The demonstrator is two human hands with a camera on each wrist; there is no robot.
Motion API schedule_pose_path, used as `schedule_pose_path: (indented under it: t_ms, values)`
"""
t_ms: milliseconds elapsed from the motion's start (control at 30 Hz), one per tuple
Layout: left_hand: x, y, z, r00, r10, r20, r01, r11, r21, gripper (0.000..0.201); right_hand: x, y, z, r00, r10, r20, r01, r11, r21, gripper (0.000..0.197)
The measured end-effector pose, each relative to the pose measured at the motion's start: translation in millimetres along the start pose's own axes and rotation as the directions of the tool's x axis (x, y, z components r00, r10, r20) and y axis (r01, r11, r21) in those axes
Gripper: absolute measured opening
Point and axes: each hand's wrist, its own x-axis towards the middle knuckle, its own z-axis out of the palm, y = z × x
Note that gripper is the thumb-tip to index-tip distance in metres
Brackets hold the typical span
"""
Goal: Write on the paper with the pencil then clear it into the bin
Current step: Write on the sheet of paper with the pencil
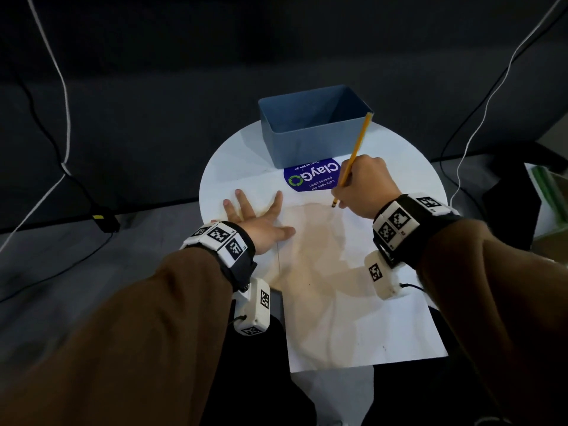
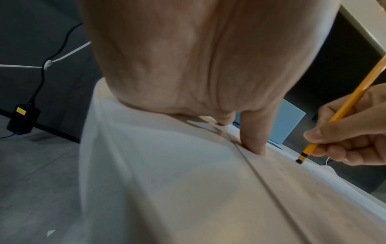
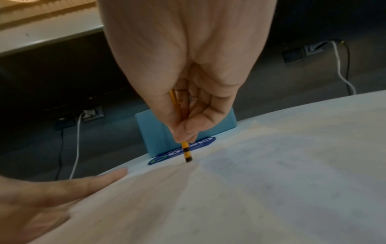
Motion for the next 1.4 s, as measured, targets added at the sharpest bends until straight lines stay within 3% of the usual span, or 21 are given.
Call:
schedule_pose_path:
  t_ms: [300, 467, 667, 767, 867, 1100, 1300, 1400]
  values:
    - [0, -2, 0, 1.0, 0.013, -0.004, -0.013, 1.0, 0.002, 0.082, -4, -12, 7, 0.999, -0.038, -0.015, 0.038, 0.999, -0.039, 0.016]
    - [-1, -2, -1, 1.0, 0.008, -0.006, -0.008, 1.0, 0.014, 0.082, -7, 6, -9, 0.994, 0.093, -0.052, -0.091, 0.995, 0.032, 0.018]
    - [-4, 4, -3, 1.0, 0.003, -0.002, -0.003, 0.997, 0.079, 0.081, -9, -14, 1, 0.999, -0.007, -0.032, 0.009, 0.998, 0.063, 0.02]
    - [-5, 4, -2, 1.0, 0.007, -0.005, -0.007, 0.997, 0.07, 0.081, -9, -11, 6, 0.998, 0.043, -0.049, -0.041, 0.999, 0.035, 0.012]
    - [-3, 4, -2, 1.0, 0.001, -0.003, -0.001, 0.997, 0.071, 0.081, -9, 3, -2, 0.995, 0.082, -0.06, -0.083, 0.996, -0.016, 0.016]
    - [-5, 5, -3, 1.0, 0.003, 0.003, -0.003, 0.997, 0.071, 0.081, -13, -14, 9, 0.999, -0.028, -0.024, 0.03, 0.998, 0.059, 0.018]
    - [-8, 3, -3, 1.0, 0.002, 0.007, -0.002, 0.999, 0.042, 0.082, -9, 11, -9, 0.992, 0.106, -0.061, -0.104, 0.994, 0.034, 0.014]
    - [-7, 2, -2, 1.0, 0.006, 0.012, -0.007, 1.0, 0.021, 0.083, -7, 9, -10, 0.993, 0.093, -0.071, -0.09, 0.995, 0.049, 0.013]
